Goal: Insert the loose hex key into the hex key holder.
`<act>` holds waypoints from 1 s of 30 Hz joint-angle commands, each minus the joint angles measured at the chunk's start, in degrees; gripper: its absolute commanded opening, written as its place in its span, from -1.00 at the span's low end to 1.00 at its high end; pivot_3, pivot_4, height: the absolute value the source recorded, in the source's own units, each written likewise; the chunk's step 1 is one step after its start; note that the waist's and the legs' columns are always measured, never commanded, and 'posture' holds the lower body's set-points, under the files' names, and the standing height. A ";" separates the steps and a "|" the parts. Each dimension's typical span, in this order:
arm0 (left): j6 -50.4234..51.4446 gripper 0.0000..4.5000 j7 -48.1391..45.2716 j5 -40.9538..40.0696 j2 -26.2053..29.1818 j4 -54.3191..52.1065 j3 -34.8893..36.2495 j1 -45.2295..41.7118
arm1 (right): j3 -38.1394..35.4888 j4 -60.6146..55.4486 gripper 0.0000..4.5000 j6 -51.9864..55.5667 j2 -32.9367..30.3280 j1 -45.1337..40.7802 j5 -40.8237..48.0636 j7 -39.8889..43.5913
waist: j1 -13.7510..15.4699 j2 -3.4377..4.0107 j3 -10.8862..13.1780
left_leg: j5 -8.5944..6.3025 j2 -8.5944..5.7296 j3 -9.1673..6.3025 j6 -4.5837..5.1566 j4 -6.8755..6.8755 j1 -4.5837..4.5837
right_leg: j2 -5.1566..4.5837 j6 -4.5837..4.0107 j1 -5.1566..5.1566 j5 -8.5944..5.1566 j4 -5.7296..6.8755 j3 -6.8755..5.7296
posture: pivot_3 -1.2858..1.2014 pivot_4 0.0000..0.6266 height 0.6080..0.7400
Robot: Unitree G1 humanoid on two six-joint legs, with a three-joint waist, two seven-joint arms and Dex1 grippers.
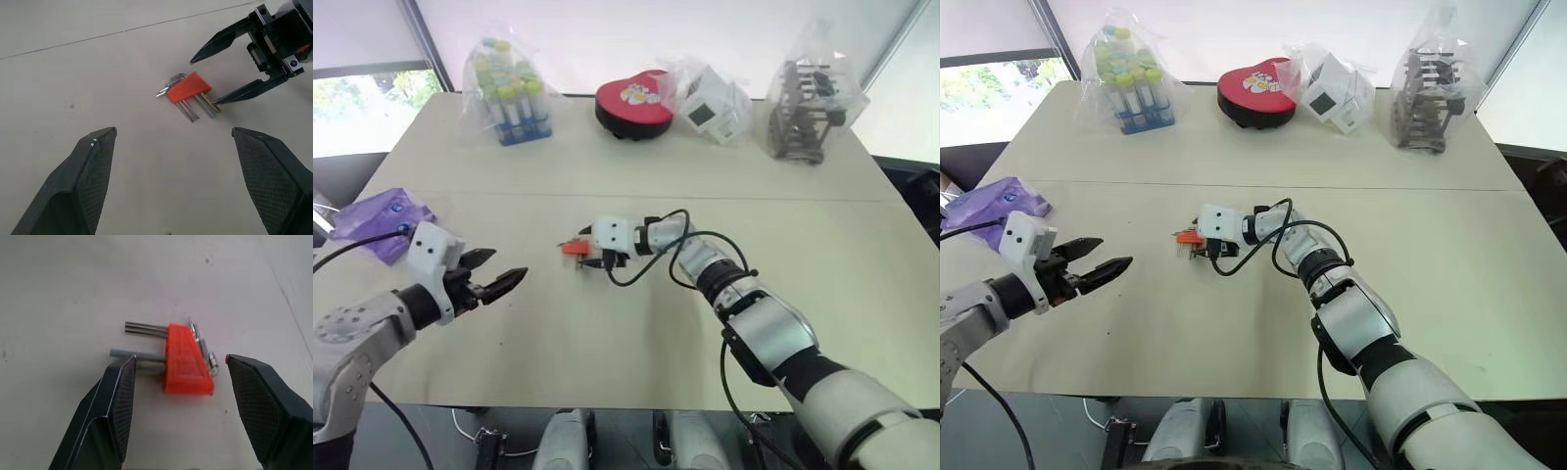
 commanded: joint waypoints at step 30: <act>-2.87 0.75 -0.67 2.06 0.49 -1.63 1.92 2.42 | -4.78 3.47 0.34 5.50 5.28 -1.07 -2.41 -5.75 | -1.29 0.03 0.01 | 0.06 -0.04 -0.05 -0.13 -0.34 0.00 | -0.23 -0.05 -0.14 -0.01 -0.03 -0.04 | 0.03 -0.52 1.00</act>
